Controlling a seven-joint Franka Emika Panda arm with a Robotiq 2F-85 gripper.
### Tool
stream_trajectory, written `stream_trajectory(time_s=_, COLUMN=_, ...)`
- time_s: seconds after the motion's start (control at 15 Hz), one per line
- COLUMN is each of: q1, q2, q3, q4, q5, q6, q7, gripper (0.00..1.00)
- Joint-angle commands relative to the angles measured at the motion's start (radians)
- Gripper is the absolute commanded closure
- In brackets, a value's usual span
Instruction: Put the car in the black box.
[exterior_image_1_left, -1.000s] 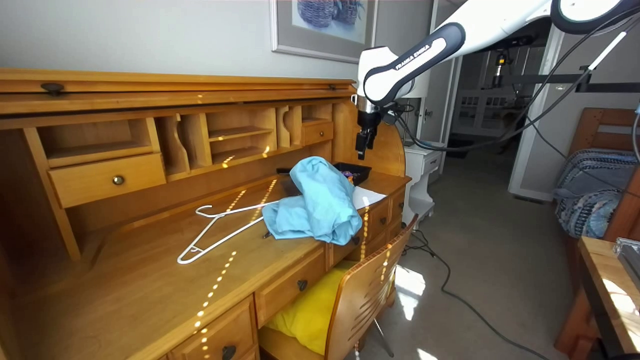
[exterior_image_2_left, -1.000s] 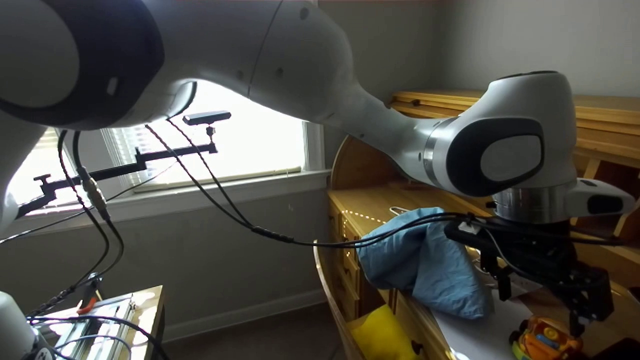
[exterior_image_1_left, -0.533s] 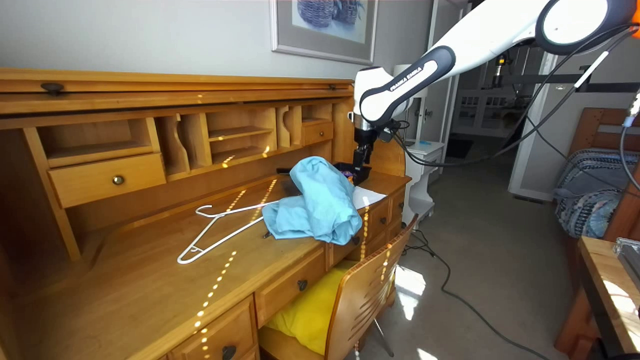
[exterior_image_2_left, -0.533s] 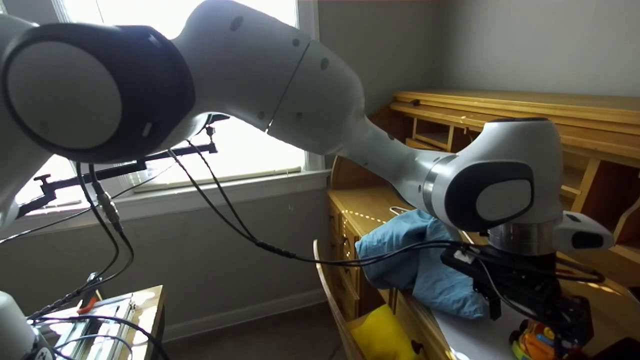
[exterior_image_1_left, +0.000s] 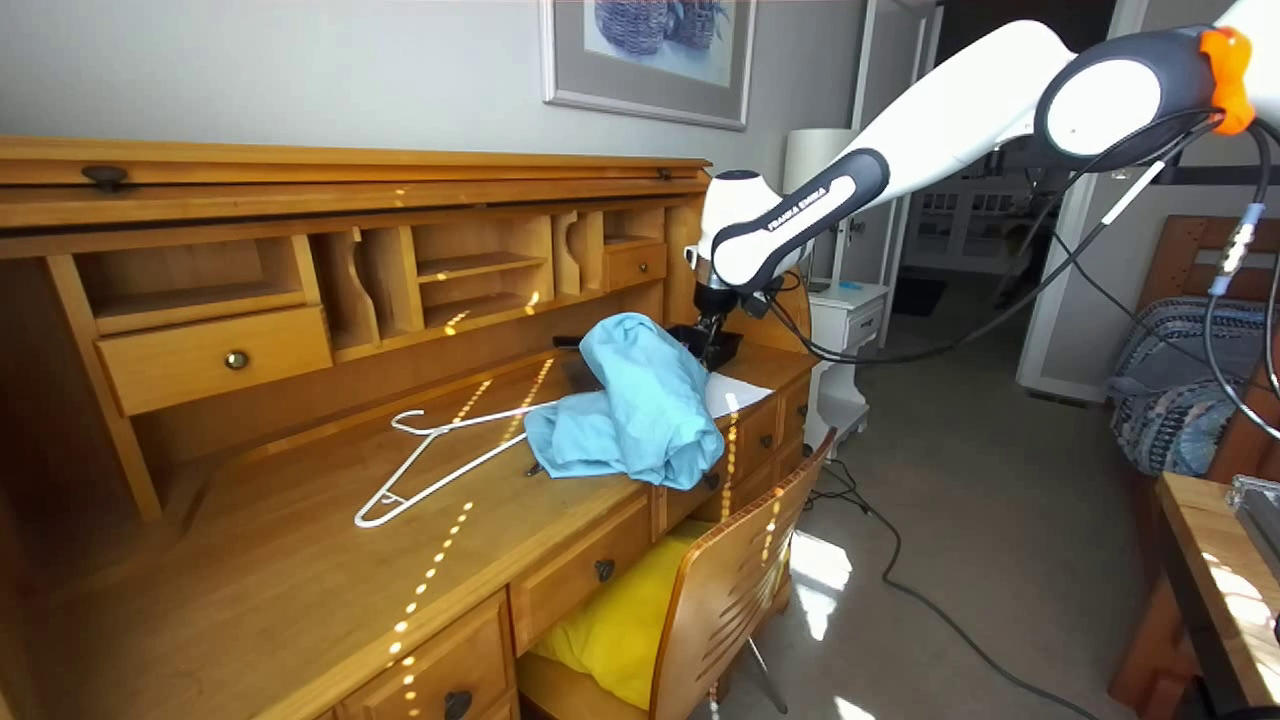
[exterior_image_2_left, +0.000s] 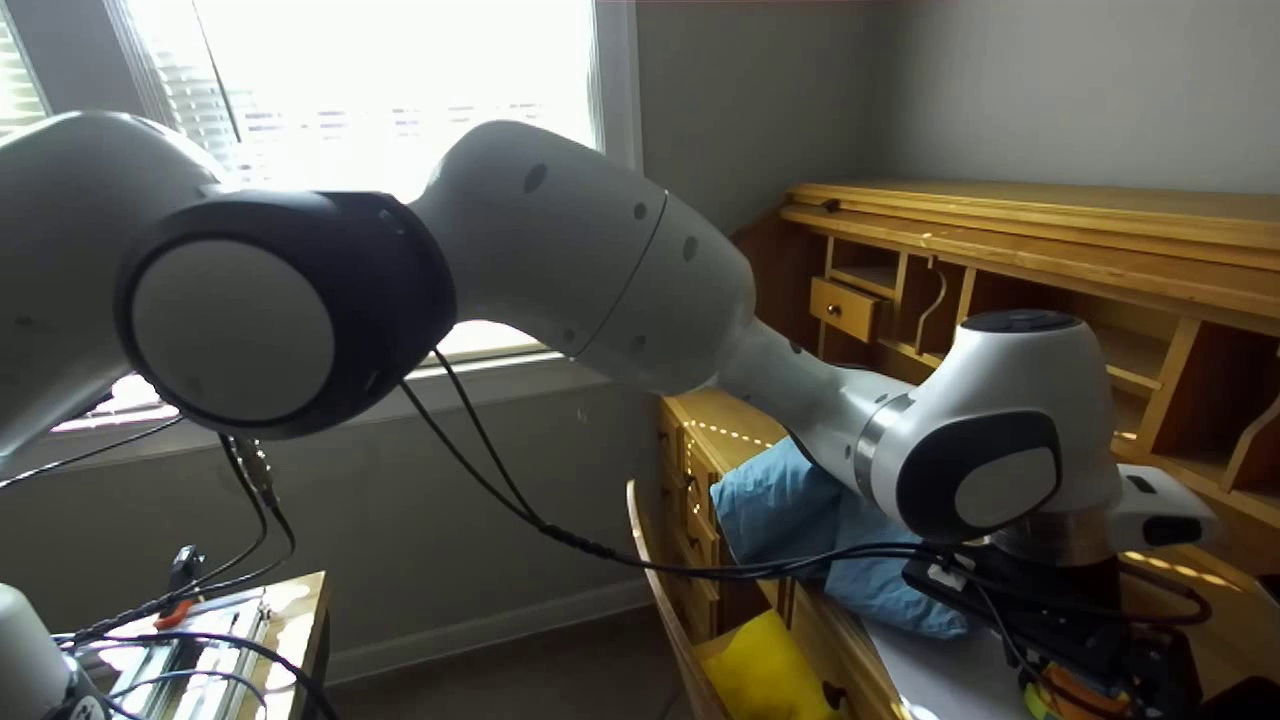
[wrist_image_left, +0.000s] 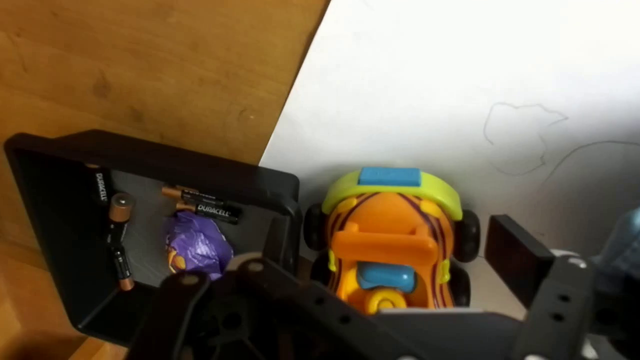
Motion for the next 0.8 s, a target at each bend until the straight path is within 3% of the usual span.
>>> stream_trajectory(time_s=0.0, q1=-0.013, q2=0.070, q3=0.030, q4=0.096, q5=-0.009, q6=0.025, q7=-0.038, gripper=0.00)
stream_trajectory(time_s=0.73, q1=-0.024, q2=0.147, q3=0.041, q4=0.203, q5=0.005, q6=0.003, q7=-0.040, gripper=0.01)
